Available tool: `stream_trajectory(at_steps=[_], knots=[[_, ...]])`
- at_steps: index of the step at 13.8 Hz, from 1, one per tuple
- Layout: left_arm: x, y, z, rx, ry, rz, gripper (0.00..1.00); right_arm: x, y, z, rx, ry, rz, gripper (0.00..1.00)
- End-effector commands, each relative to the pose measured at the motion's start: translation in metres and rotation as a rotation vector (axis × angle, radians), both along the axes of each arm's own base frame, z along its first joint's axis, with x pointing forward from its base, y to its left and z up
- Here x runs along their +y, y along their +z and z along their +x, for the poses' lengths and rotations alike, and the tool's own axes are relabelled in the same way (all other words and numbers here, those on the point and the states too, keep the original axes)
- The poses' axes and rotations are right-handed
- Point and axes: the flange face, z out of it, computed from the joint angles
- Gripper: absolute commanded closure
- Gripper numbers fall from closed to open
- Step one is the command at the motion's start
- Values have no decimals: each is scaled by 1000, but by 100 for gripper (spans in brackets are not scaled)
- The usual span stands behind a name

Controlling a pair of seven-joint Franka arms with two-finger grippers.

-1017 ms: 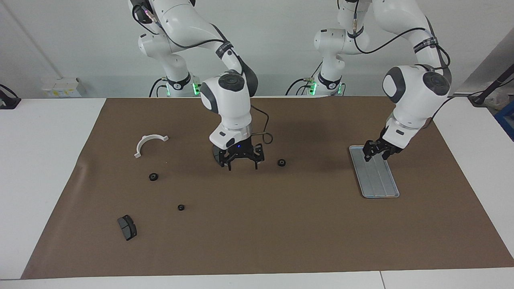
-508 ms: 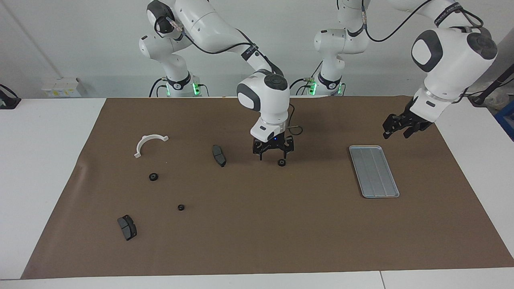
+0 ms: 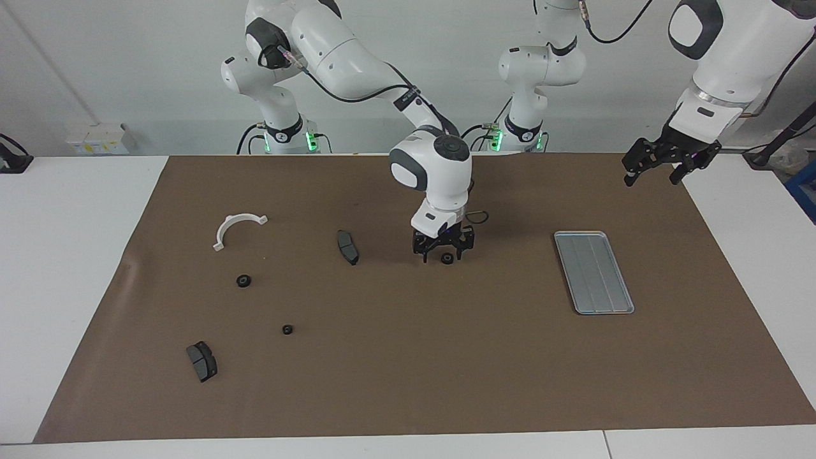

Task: Place bearing gear from tray to pile
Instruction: 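Grasp the third gear with the right gripper while the left gripper retracts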

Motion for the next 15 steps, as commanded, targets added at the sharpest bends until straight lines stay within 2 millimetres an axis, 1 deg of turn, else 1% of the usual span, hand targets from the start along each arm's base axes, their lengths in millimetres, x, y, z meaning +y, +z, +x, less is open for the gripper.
stream_trajectory(at_steps=[1,2,3,6,7,8,10,12,14,15], knots=[[4,-2,-5,9,-77,17,0,11,-4,-6,-21,9,10,23],[4,-2,-5,6,-106,18,0,16,-5,-11,-19,20,10,27],[3,-2,-5,6,-116,18,0,15,-6,-11,-22,23,9,29],[-8,-2,-5,7,-133,18,0,16,-14,-15,-30,30,25,31],[-8,-1,-5,6,-134,18,0,14,-17,-17,-24,31,19,34],[-7,-1,-5,5,-133,17,0,14,-19,-19,-23,35,17,35],[-6,0,-5,4,-119,14,0,12,-19,-16,-28,32,24,38],[-4,0,-5,2,-112,12,0,12,-22,-18,-25,32,21,42],[1,0,-4,1,-99,12,0,10,-24,-22,-19,29,14,52],[2,0,-4,-2,-96,12,0,10,-25,-21,-21,30,14,52]])
